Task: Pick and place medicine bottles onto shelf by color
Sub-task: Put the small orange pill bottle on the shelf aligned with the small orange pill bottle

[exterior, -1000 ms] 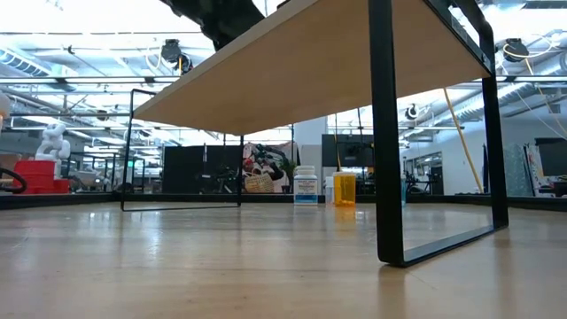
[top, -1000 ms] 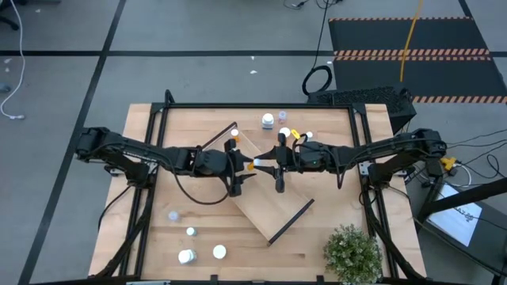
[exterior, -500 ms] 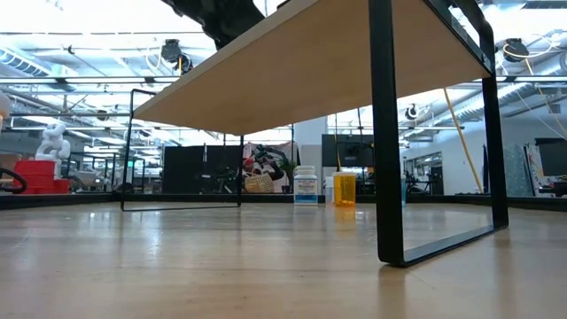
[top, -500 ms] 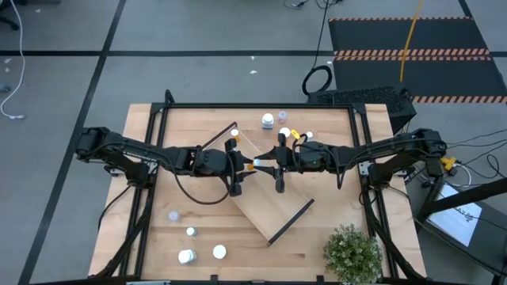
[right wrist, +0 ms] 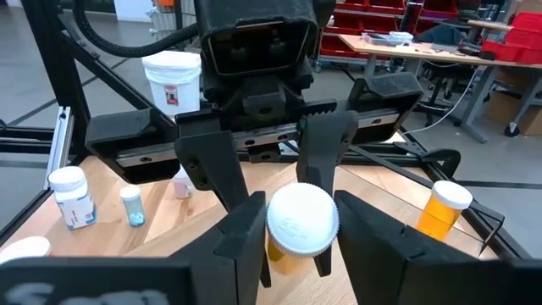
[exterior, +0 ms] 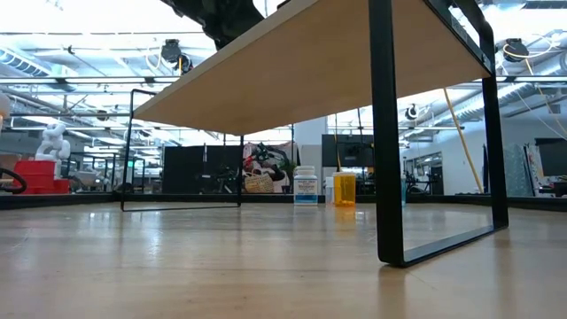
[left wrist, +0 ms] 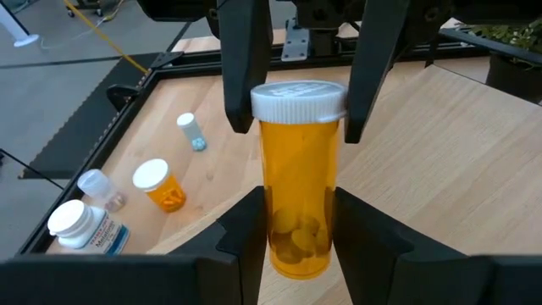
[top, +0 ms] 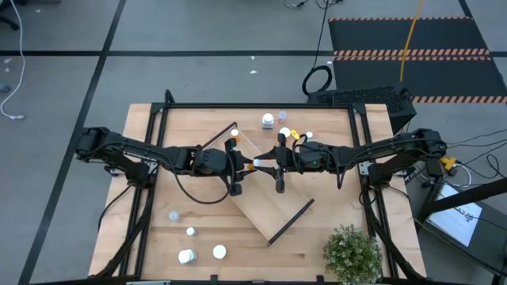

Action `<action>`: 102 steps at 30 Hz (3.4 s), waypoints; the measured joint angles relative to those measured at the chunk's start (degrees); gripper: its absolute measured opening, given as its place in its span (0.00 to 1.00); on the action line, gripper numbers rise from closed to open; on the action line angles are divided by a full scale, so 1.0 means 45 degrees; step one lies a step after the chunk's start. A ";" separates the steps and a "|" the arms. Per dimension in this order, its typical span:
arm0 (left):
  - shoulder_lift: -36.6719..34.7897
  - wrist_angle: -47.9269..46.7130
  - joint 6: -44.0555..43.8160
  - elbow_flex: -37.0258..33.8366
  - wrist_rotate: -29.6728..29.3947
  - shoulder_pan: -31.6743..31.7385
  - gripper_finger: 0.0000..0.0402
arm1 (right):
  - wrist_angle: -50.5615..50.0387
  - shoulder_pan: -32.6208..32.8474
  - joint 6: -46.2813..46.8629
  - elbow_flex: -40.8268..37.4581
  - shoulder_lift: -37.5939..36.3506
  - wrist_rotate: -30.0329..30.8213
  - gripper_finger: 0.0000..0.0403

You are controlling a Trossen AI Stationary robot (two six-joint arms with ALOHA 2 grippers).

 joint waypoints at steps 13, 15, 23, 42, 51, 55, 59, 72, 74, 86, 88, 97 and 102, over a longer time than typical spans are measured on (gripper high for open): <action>-0.0071 0.0003 0.0005 0.0000 0.0009 0.0000 0.31 | -0.0219 0.0000 -0.0101 -0.0005 -0.0005 0.0015 0.47; -0.0083 -0.0004 0.0005 0.0000 0.0005 0.0000 0.31 | -0.0245 0.0000 -0.0102 -0.0005 -0.0005 0.0011 0.48; -0.0083 -0.0399 -0.0010 0.0000 0.0010 0.0000 0.32 | -0.2392 -0.0037 0.0156 -0.0005 -0.0005 0.0097 0.49; 0.0106 0.0043 -0.0624 0.0012 0.0593 0.0103 0.41 | -0.6483 -0.0275 0.1617 -0.0113 -0.0855 -0.0013 0.60; 0.1399 0.0950 -0.0348 0.0010 0.0835 0.0872 0.61 | -0.6416 -0.0272 0.0897 -0.0102 -0.0801 -0.0008 0.59; 0.1535 0.0851 -0.0440 0.0012 0.1475 0.1093 0.63 | -0.6411 -0.0277 0.0633 -0.0102 -0.0801 -0.0008 0.59; 0.1768 0.0489 -0.0447 0.0015 0.1496 0.1236 0.59 | -0.6416 -0.0277 0.0375 -0.0102 -0.0801 0.0004 0.59; 0.1859 0.0255 -0.0302 0.0029 0.1873 0.1394 0.32 | -0.6416 -0.0277 -0.0054 -0.0102 -0.0865 0.0031 0.58; 0.1823 0.0253 -0.0293 0.0024 0.1810 0.1404 0.29 | -0.6374 -0.0277 -0.0105 -0.0102 -0.0911 0.0031 0.58; 0.0208 -0.0253 -0.0325 0.0015 0.1807 0.1219 0.27 | -0.6798 -0.0253 -0.0335 -0.0102 -0.2406 0.0031 0.58; -0.0336 -0.0335 -0.0326 0.0015 0.1788 0.1088 0.27 | -0.6657 -0.0253 -0.0334 -0.0098 -0.2425 0.0031 0.58; -0.1418 0.1539 0.0517 -0.0003 0.1794 0.0251 0.27 | -0.4342 -0.0253 -0.0432 -0.0100 -0.1834 0.0004 0.58; -0.1375 0.3129 0.1049 0.0000 0.1807 -0.0183 0.27 | -0.3158 -0.0215 -0.0432 -0.0106 -0.1579 -0.0061 0.58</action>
